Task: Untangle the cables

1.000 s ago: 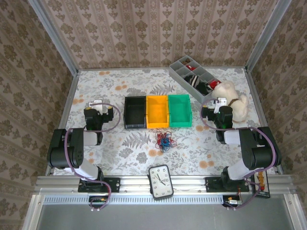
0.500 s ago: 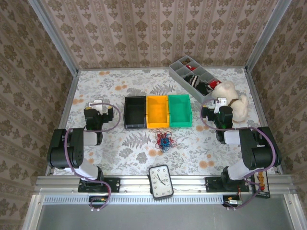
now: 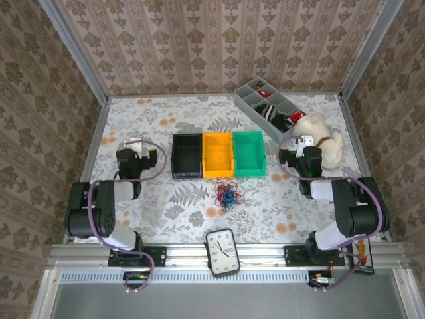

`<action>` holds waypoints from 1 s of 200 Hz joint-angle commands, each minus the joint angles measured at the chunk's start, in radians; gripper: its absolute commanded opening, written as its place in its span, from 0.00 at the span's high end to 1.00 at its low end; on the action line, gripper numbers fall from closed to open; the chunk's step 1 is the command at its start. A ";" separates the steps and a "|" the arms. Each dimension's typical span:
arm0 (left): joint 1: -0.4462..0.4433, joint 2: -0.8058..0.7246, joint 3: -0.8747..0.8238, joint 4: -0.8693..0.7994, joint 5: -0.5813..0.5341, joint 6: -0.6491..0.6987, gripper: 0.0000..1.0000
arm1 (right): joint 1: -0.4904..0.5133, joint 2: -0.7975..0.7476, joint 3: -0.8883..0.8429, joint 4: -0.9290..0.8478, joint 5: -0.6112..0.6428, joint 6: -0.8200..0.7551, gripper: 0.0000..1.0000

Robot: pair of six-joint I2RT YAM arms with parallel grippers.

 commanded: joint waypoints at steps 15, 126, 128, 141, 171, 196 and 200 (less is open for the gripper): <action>-0.052 -0.226 0.123 -0.312 -0.009 -0.016 0.00 | 0.114 -0.221 0.280 -0.589 0.039 -0.020 0.18; -0.599 -0.340 0.173 -0.710 -0.220 -0.420 0.00 | 0.885 -0.111 0.478 -0.932 0.185 0.128 0.13; -0.601 -0.344 0.170 -0.714 -0.216 -0.422 0.00 | 0.888 -0.089 0.476 -0.929 0.182 0.130 0.13; -0.625 -0.362 0.164 -0.747 -0.222 -0.408 0.00 | 0.890 -0.063 0.475 -0.906 0.156 0.148 0.13; -0.662 -0.403 0.153 -0.834 -0.240 -0.397 0.00 | 0.890 -0.014 0.503 -0.920 0.106 0.137 0.14; -0.700 -0.417 0.142 -0.888 -0.206 -0.376 0.00 | 0.886 -0.009 0.500 -0.931 0.139 0.153 0.15; -0.706 -0.416 0.142 -0.895 -0.203 -0.372 0.00 | 0.882 -0.012 0.497 -0.927 0.140 0.165 0.15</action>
